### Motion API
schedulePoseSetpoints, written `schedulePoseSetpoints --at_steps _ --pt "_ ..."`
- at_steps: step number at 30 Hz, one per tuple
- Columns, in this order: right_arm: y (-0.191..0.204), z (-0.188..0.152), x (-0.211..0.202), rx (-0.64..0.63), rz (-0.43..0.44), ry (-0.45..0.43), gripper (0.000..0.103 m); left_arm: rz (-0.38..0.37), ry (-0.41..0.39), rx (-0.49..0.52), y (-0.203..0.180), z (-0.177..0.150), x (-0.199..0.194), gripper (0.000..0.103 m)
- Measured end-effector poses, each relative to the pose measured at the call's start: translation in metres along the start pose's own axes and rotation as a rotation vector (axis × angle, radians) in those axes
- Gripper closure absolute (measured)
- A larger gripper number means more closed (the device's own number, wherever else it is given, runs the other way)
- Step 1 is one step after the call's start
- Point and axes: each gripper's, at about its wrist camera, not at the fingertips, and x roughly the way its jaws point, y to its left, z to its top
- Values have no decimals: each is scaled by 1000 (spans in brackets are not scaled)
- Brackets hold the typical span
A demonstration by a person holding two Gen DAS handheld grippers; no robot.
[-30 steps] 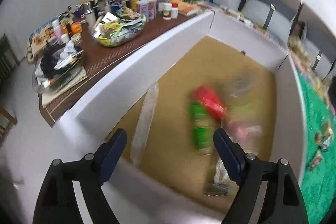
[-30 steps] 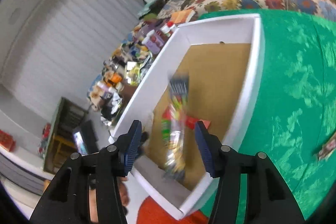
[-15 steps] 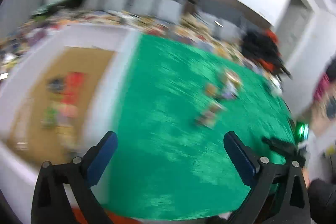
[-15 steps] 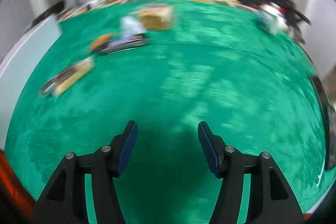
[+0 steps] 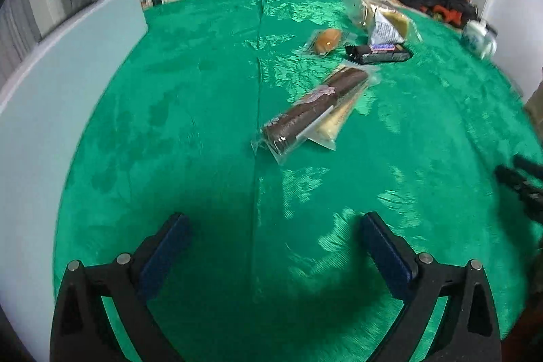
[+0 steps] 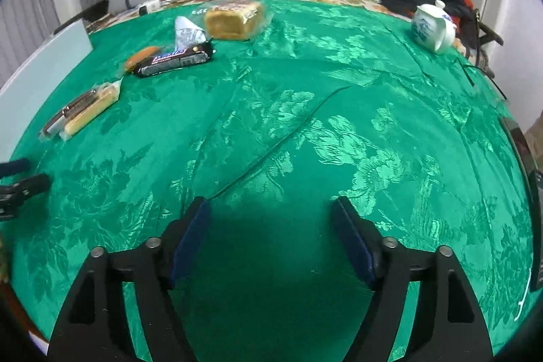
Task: Organize snacks
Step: 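Move both open tools back over the remaining snacks on the table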
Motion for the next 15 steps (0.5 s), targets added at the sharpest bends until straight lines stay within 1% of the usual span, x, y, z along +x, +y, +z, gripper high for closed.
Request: schedulePoseSetpoints --at_steps 4,15 --pt "-2 -1 2 3 -5 -5 22 -4 -34 -1 5 -3 -1 1" --pt "-5 0 5 20 -17 -7 22 -6 -31 -1 6 -1 3 0"
